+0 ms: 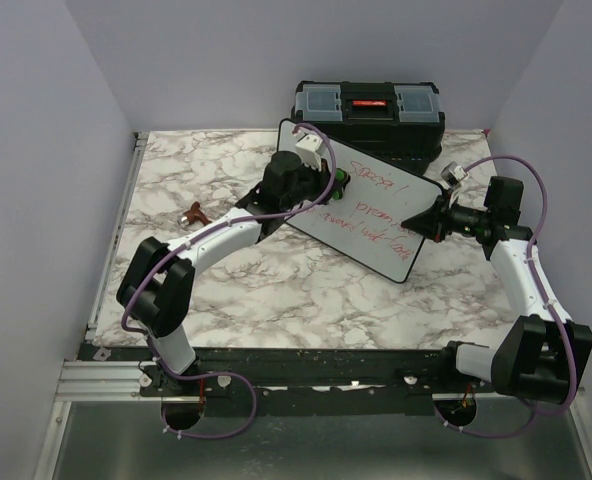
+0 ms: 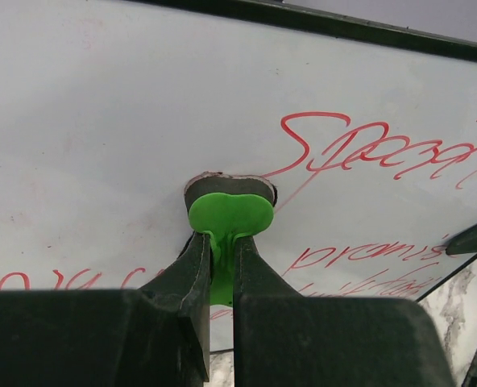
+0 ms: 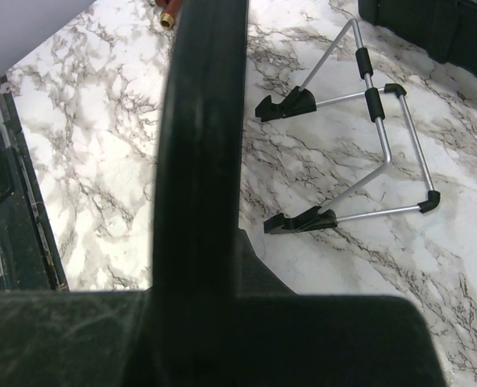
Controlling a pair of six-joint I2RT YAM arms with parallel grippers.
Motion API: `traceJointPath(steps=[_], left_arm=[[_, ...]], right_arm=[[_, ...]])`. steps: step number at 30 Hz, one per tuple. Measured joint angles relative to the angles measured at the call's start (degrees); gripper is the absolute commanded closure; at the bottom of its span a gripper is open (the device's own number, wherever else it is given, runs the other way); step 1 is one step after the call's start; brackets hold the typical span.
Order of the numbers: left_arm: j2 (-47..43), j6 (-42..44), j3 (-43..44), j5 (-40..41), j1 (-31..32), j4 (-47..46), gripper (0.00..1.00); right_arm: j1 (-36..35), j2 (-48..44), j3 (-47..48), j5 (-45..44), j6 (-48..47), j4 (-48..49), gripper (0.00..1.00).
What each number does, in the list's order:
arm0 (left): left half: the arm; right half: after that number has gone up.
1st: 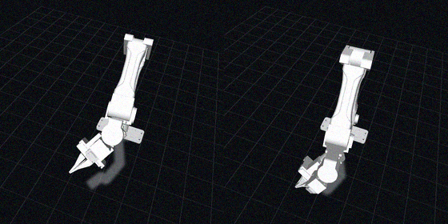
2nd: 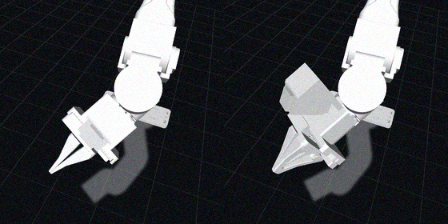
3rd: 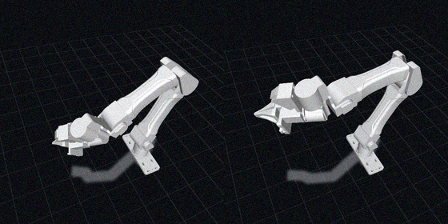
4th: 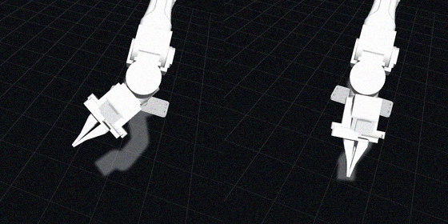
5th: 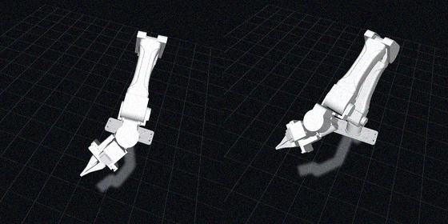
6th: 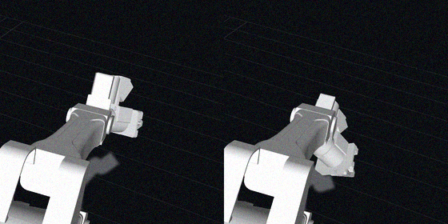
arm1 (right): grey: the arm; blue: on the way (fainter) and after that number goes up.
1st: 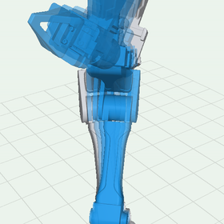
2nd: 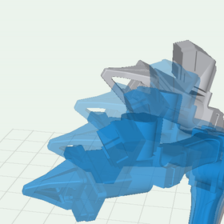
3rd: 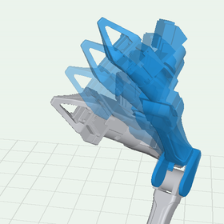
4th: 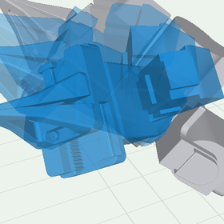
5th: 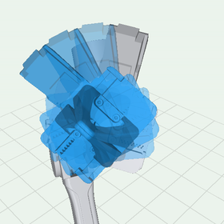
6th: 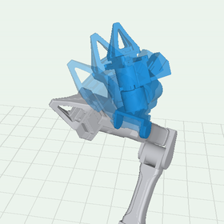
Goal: Erase the whiteboard
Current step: Erase the whiteboard at the whiteboard stand.
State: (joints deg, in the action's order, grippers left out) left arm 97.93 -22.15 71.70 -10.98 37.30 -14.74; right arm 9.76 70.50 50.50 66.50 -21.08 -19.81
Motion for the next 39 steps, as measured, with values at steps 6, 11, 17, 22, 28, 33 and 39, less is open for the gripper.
traceJointPath(steps=[6, 11, 17, 22, 28, 33, 39], left_arm=[[0.02, -3.87, 1.57, -2.56, -1.38, 1.92, 1.0], [0.02, -8.07, 3.98, -4.04, -2.38, 2.21, 1.0], [0.09, -13.09, 4.2, -4.48, -2.29, -0.59, 1.0], [0.37, -17.68, 0.74, -4.37, -1.9, -7.45, 1.0], [1.05, -24.35, -5.46, -4.98, -1.33, -18.29, 1.0], [2.64, -29.18, -8.55, -6.49, -0.79, -24.52, 1.0], [4.22, -32.83, -8.61, -9.07, -1.03, -28.11, 1.0]], right_arm=[[0.0, 0.0, 0.02, 0.02, -0.39, 0.04, 0.99], [0.0, -0.02, 0.0, 0.07, -1.03, 0.04, 0.99], [0.0, -0.02, 0.0, 0.11, -1.44, 0.02, 0.99], [0.0, -0.02, 0.02, 0.15, -1.42, -0.04, 0.99], [0.0, 0.0, 0.0, 0.15, -1.53, 0.0, 0.99], [0.0, -0.02, 0.0, 0.15, -1.53, -0.02, 0.99], [0.0, -0.02, 0.02, 0.13, -1.29, -0.02, 0.99]])
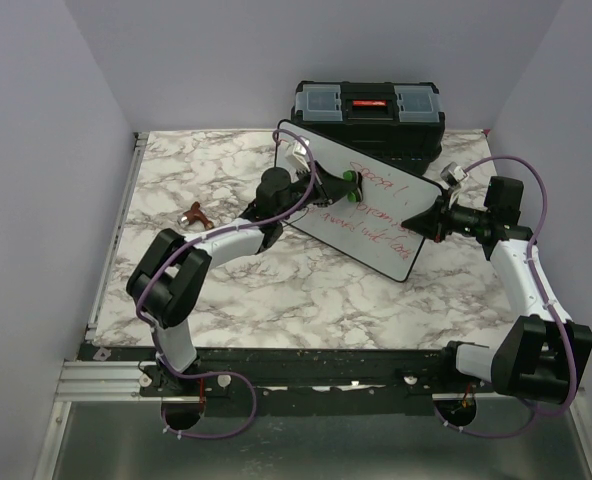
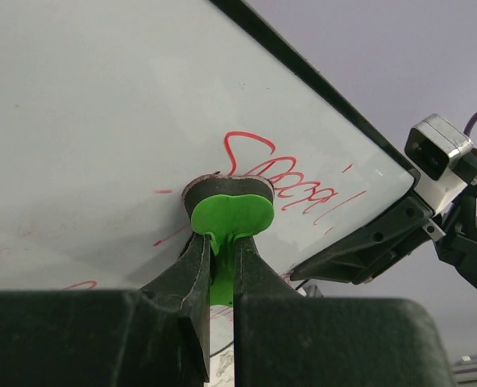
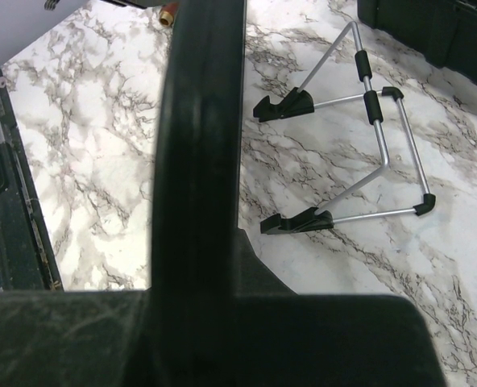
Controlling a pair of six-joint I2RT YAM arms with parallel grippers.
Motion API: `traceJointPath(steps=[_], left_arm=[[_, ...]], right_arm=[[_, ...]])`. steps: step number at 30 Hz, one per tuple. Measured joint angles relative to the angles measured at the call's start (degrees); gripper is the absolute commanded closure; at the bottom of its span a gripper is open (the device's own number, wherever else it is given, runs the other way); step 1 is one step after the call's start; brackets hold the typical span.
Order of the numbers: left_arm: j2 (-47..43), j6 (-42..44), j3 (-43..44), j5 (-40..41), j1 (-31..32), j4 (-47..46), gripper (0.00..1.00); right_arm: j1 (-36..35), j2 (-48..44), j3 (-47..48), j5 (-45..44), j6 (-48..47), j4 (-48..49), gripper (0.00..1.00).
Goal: Erase the whiteboard
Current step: Erase the whiteboard at the whiteboard stand.
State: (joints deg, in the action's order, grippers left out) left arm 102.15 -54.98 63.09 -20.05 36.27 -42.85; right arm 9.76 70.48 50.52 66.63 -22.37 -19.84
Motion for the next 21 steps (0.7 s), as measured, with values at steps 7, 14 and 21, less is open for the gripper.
traceJointPath(steps=[7, 14, 21], left_arm=[[-0.24, 3.76, 4.85, -1.7, 0.28, 7.91, 1.0], [-2.32, 13.16, 10.51, 2.4, 1.2, 22.4, 1.0], [-3.06, 22.45, 13.2, 9.07, 2.82, 29.68, 1.0]], right_arm=[[0.0, 0.0, 0.0, -0.02, 0.24, 0.0, 0.99], [0.0, 0.0, 0.0, -0.04, 0.28, 0.04, 0.99], [0.0, 0.0, -0.02, -0.11, 0.79, 0.04, 0.99]])
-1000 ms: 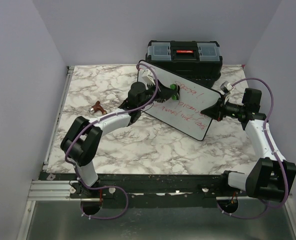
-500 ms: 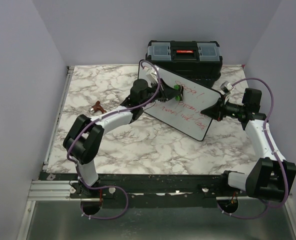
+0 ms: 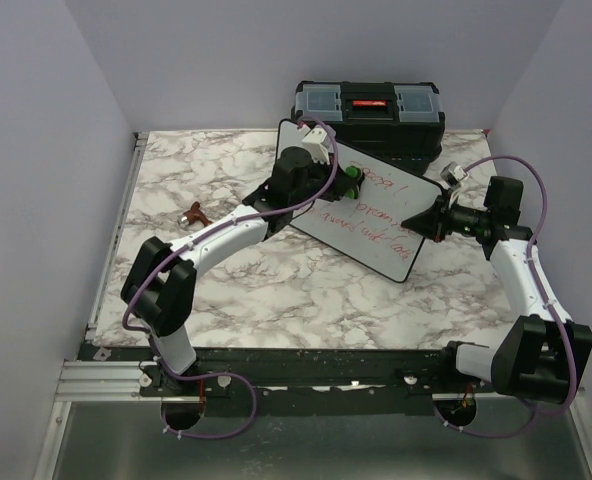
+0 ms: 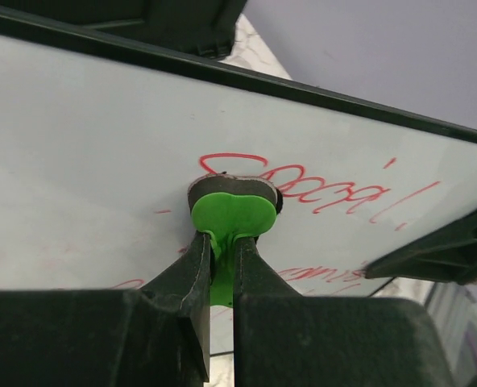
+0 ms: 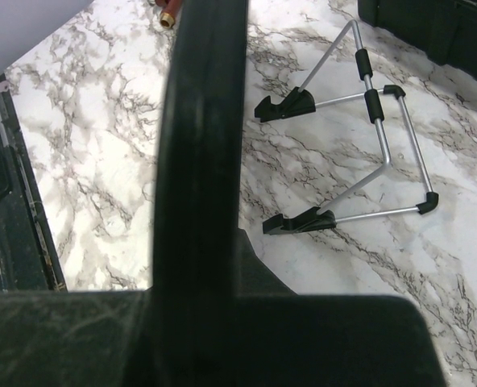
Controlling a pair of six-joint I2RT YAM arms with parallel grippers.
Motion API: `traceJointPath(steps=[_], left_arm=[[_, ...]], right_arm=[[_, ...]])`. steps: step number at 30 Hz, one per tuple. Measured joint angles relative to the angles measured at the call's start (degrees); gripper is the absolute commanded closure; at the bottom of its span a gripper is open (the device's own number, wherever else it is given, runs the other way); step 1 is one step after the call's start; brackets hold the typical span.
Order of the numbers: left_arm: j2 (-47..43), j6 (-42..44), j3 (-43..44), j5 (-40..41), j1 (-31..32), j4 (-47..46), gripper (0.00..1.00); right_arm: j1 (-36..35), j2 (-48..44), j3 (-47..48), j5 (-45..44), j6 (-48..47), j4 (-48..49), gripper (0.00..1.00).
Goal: Erase the whiteboard
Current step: Erase the whiteboard at the whiteboard stand.
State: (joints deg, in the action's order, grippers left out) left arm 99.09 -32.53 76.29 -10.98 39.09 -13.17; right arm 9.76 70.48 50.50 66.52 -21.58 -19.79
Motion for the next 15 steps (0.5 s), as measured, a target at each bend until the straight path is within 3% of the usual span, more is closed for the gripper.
traceJointPath(steps=[15], left_arm=[[-0.33, 10.51, 4.61, 16.09, -0.68, 7.15, 1.0]], right_arm=[[0.0, 0.02, 0.0, -0.13, 1.38, 0.04, 0.99]])
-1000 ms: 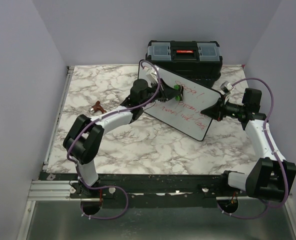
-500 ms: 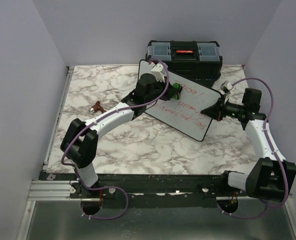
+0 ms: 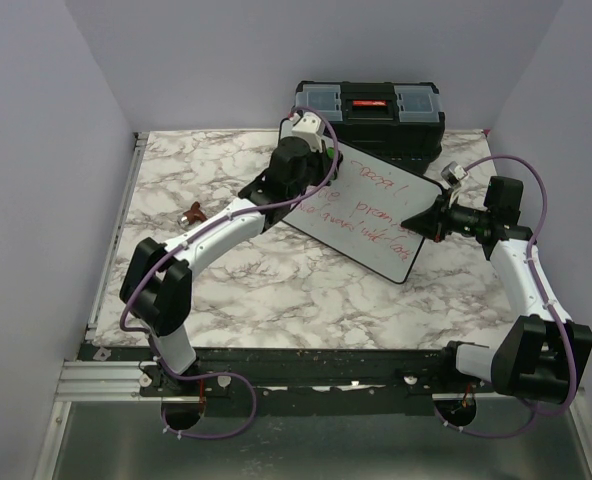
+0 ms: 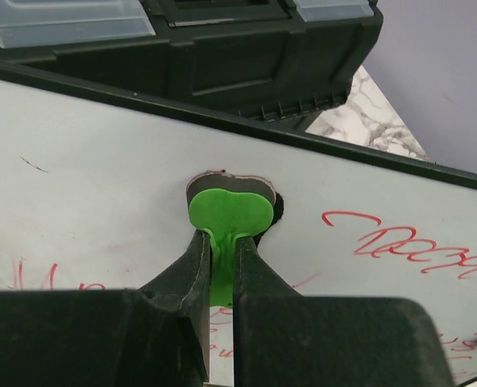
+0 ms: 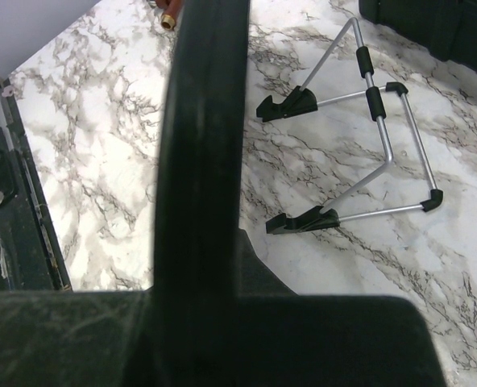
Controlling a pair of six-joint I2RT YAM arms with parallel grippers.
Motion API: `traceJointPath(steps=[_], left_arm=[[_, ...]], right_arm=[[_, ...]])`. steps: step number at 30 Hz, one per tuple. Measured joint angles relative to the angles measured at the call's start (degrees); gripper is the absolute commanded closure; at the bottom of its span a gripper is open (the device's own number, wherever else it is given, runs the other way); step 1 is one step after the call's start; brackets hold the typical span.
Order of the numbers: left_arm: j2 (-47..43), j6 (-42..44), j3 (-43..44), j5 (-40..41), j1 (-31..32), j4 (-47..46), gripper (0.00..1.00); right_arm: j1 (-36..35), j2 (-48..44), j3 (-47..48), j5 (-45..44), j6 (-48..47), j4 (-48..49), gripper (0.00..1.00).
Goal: Erase the whiteboard
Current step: Erase the whiteboard at the whiteboard stand.
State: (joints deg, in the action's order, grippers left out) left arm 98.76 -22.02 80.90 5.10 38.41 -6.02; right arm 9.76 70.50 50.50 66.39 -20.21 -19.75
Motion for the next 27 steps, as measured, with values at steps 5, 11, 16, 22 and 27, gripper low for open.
traceJointPath(steps=[5, 11, 16, 22, 27], left_arm=[[0.0, -0.68, -0.35, 0.22, -0.33, -1.6, 1.0], [-0.15, -5.92, -4.39, -4.66, -1.31, -8.94, 1.0], [0.04, -13.22, -8.57, -9.6, -2.69, -17.92, 1.0], [0.74, -20.02, -10.21, -14.73, -2.03, -26.34, 1.0], [0.74, -23.58, -10.73, -15.63, 0.09, -29.66, 1.0]], right_arm=[[0.0, 0.0, 0.02, 0.0, 0.02, -0.02, 0.99], [0.02, 0.0, 0.0, 0.0, 0.39, -0.07, 0.99], [0.09, 0.0, 0.0, 0.0, 0.59, -0.09, 0.99], [0.09, -0.02, 0.02, 0.07, -0.48, -0.02, 0.99], [0.07, -0.02, 0.0, 0.44, -1.73, -0.37, 0.99]])
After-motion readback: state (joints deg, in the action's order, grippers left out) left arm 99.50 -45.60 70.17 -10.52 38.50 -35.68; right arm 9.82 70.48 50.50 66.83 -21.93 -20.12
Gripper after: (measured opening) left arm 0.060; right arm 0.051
